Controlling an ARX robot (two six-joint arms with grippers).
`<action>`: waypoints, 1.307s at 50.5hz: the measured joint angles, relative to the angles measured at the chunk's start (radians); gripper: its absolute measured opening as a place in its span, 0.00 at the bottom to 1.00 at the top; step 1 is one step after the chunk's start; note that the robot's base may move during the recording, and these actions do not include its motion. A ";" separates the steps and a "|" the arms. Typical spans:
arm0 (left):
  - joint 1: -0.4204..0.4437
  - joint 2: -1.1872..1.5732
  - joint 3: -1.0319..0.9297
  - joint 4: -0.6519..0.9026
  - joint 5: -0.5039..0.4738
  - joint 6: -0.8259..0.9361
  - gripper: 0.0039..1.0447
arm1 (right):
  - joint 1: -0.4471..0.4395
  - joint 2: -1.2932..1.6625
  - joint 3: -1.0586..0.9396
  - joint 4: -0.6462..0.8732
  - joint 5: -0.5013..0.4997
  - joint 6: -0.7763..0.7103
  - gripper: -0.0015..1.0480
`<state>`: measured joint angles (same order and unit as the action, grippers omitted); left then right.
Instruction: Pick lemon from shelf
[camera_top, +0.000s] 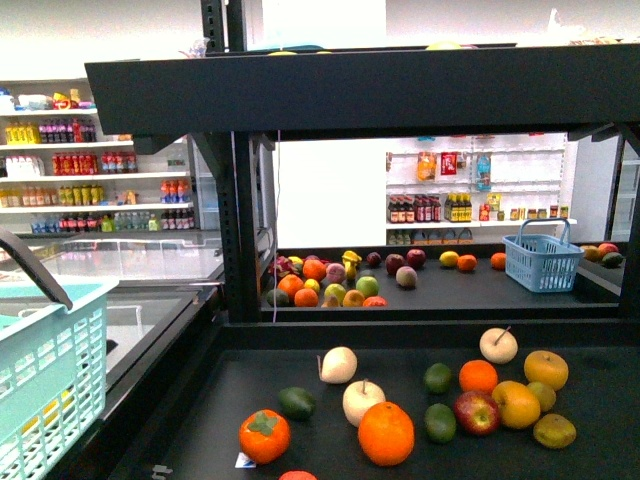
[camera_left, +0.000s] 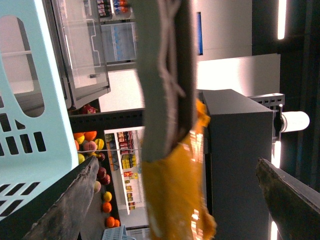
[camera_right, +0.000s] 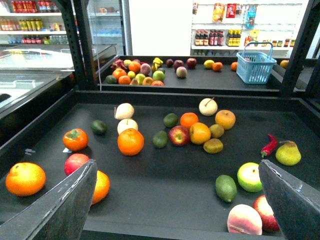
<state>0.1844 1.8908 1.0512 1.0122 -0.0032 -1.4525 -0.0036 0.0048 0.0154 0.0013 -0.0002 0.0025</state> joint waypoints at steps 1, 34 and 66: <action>0.001 -0.010 -0.005 -0.014 -0.003 0.003 0.93 | 0.000 0.000 0.000 0.000 0.000 0.000 0.93; 0.036 -0.467 -0.175 -0.679 -0.070 0.414 0.93 | 0.000 0.000 0.000 0.000 0.000 0.000 0.93; -0.183 -1.433 -0.746 -0.854 0.003 1.413 0.41 | 0.000 0.000 0.000 0.000 0.000 0.000 0.93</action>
<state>0.0013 0.4576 0.3054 0.1581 0.0002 -0.0399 -0.0036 0.0048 0.0154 0.0013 -0.0002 0.0025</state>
